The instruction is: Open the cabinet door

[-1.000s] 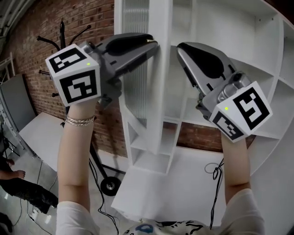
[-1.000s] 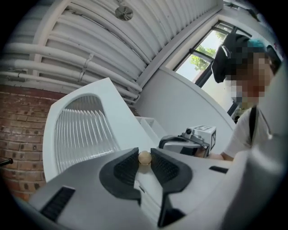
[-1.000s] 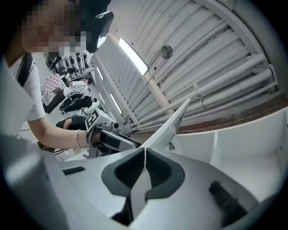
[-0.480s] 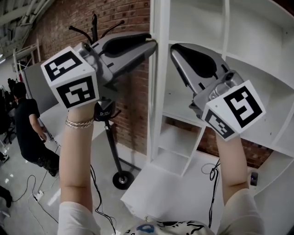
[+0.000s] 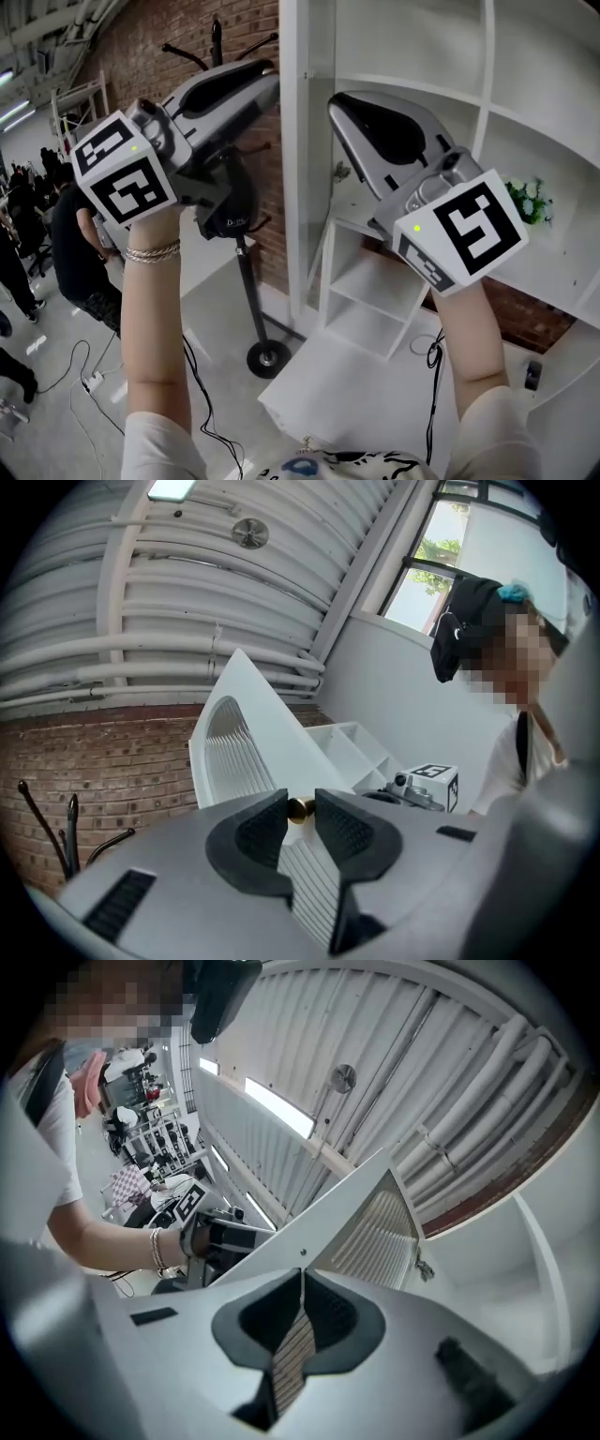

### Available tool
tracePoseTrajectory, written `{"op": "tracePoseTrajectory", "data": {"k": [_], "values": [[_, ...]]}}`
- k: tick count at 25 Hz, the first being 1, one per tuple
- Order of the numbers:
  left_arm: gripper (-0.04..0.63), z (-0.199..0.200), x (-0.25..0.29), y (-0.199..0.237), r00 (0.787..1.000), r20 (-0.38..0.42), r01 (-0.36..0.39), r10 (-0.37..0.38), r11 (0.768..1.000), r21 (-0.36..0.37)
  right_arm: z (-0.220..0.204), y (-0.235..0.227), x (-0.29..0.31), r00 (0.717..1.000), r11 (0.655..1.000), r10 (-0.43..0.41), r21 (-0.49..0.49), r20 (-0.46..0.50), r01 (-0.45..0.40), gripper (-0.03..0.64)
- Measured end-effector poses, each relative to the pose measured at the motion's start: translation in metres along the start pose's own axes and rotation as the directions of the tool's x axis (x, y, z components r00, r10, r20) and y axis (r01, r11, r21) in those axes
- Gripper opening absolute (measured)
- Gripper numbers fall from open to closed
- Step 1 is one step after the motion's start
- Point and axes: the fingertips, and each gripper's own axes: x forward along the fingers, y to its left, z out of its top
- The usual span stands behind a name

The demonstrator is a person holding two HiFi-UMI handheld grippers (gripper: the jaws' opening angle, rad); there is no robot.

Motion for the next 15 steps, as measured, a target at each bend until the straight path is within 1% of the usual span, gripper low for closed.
{"op": "tracePoseTrajectory", "data": {"k": [4,7,10,12,15], "values": [[0.098,0.001,-0.016,0.012,0.999,-0.008,-0.048,0.048,0.999,0.02,0.001,0.01,0.012,1.0,1.0,0.024,0.009,0.012,-0.024,0.029],[0.095,0.0,-0.022,0.019,0.993,-0.038,-0.109,0.112,0.992,0.069,-0.001,0.01,0.015,0.999,0.999,0.036,0.026,0.025,-0.037,0.029],[0.083,-0.003,-0.025,0.025,0.984,-0.053,-0.167,0.172,0.982,0.087,-0.004,0.009,0.014,0.998,0.998,0.05,0.039,0.036,-0.052,0.029],[0.075,-0.005,-0.026,0.028,0.976,-0.066,-0.199,0.207,0.974,0.107,-0.006,0.009,0.014,0.997,0.997,0.058,0.048,0.041,-0.06,0.029],[0.067,-0.006,-0.026,0.029,0.957,-0.108,-0.247,0.271,0.95,0.192,-0.009,0.011,0.019,0.997,0.995,0.069,0.065,0.046,-0.072,0.029]]}}
